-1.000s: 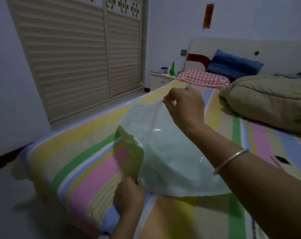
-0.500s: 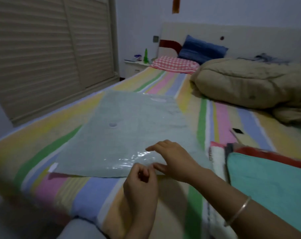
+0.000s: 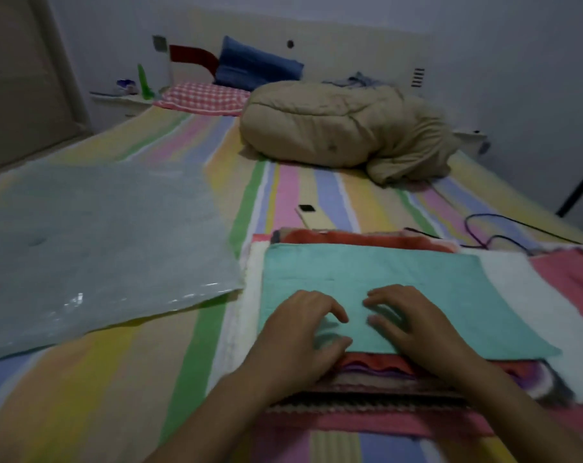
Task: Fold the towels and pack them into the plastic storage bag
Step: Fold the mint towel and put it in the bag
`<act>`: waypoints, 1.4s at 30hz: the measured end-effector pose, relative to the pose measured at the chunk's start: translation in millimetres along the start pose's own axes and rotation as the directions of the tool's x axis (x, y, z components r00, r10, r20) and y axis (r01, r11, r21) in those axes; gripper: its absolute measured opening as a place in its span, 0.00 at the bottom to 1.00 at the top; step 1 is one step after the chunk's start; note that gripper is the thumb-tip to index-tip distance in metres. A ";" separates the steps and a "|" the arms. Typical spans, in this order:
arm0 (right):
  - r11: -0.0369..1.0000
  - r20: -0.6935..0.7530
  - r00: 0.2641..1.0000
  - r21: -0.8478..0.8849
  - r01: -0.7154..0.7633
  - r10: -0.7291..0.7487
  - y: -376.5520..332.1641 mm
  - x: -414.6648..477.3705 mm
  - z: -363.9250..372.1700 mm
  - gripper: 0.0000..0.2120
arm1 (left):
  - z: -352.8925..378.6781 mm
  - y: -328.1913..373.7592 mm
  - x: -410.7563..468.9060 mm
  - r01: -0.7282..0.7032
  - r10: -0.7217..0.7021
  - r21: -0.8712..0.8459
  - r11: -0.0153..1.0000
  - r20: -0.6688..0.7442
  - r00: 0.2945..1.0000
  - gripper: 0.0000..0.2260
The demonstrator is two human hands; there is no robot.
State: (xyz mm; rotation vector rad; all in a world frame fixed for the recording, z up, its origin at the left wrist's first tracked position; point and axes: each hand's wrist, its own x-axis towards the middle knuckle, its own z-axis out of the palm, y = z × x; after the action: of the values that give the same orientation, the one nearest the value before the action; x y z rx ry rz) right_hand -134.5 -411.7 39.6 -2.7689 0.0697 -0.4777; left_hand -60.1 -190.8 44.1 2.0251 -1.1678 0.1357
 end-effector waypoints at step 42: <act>0.947 0.070 0.953 -0.109 0.301 -0.295 -83.0 -20.3 12.3 0.25 | -9.3 -16.7 31.0 0.526 -0.766 -0.777 0.346 0.090 0.637 0.10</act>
State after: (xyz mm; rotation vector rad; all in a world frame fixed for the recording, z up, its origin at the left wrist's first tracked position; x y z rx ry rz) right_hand -150.2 -327.4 49.5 -2.9198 -0.3507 -0.4874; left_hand -26.8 -201.4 54.7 1.4535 -0.0365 -0.4043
